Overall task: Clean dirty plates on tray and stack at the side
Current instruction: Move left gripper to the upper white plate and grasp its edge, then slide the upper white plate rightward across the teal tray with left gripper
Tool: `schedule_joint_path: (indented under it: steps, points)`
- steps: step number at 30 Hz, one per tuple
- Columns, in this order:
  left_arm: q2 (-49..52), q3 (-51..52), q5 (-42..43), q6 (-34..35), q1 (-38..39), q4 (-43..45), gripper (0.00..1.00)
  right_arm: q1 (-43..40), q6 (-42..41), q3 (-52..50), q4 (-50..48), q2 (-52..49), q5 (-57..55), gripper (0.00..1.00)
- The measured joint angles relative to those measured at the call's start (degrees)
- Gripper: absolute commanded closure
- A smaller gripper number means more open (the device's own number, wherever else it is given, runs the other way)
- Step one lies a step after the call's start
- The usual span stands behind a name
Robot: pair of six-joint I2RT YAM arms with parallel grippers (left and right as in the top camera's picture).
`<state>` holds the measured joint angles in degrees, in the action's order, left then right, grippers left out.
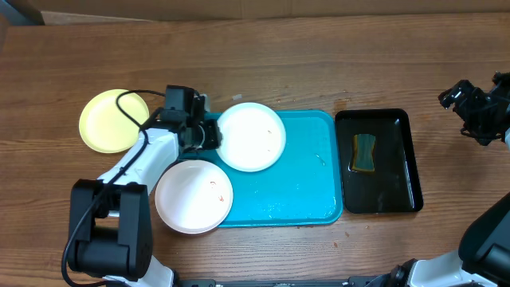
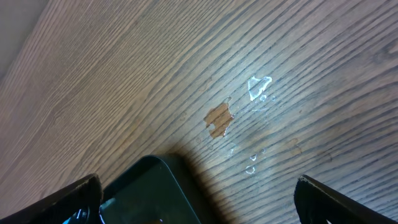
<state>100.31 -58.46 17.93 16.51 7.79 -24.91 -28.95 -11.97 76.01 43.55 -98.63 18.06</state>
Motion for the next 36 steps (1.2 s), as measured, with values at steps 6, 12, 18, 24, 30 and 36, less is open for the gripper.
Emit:
schedule_joint_path:
  steps: [6,12,18,24,30,36]
  points:
    - [0.0,0.0,3.54,0.02,4.83,-1.68,0.6,0.02,0.02,0.0,0.02,0.0,0.0,0.0]
    - [0.0,0.02,-0.31,0.2,8.94,-0.46,0.57,0.0,0.02,0.0,0.0,0.0,0.0,0.0]
    - [0.0,0.04,-6.32,1.81,9.07,0.46,0.58,0.0,-0.02,0.0,-0.02,0.0,0.02,0.0]
    - [0.0,0.04,-7.98,1.99,9.07,1.86,0.58,0.02,0.02,0.0,-0.04,0.0,0.0,0.0]
    - [0.0,0.02,-8.63,1.97,9.07,2.19,0.58,0.02,0.0,0.0,-0.02,0.0,0.0,0.0]
    - [0.0,0.02,-10.32,1.97,9.07,2.27,0.58,0.0,0.0,0.0,-0.02,0.0,0.0,0.0]
